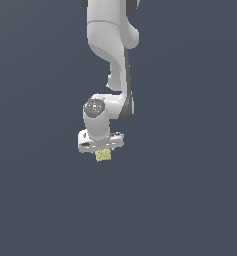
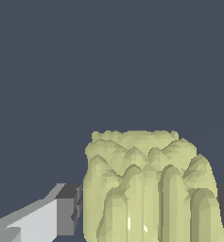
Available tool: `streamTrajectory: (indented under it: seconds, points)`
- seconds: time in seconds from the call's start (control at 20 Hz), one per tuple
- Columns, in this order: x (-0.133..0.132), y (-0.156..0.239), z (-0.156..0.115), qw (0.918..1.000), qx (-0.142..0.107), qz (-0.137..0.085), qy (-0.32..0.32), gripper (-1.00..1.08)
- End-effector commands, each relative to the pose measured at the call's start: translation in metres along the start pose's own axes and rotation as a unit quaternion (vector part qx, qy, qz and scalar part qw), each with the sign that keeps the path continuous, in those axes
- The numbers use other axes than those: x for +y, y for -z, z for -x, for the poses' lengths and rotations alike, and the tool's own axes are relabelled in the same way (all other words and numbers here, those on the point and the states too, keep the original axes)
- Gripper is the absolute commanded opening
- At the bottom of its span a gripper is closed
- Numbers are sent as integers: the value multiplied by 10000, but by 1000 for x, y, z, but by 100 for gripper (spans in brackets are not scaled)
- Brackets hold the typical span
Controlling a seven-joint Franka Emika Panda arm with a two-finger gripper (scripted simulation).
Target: Pick up the object and move it to a goal position.
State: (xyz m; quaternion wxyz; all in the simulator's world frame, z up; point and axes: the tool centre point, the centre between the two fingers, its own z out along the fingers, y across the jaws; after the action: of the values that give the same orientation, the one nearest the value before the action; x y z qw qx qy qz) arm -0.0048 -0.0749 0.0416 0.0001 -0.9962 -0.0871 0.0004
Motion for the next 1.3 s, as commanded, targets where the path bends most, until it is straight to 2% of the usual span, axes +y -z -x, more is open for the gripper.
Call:
streamTrajectory:
  seconds: [0.0, 0.7, 1.0, 1.25]
  points:
    - [0, -1, 0, 10000, 4, 1, 0, -100]
    - [4, 6, 1, 10000, 11, 5, -6, -100]
    - [15, 32, 9, 10000, 11, 5, -6, -100]
    - [31, 69, 20, 10000, 11, 3, -5, -100]
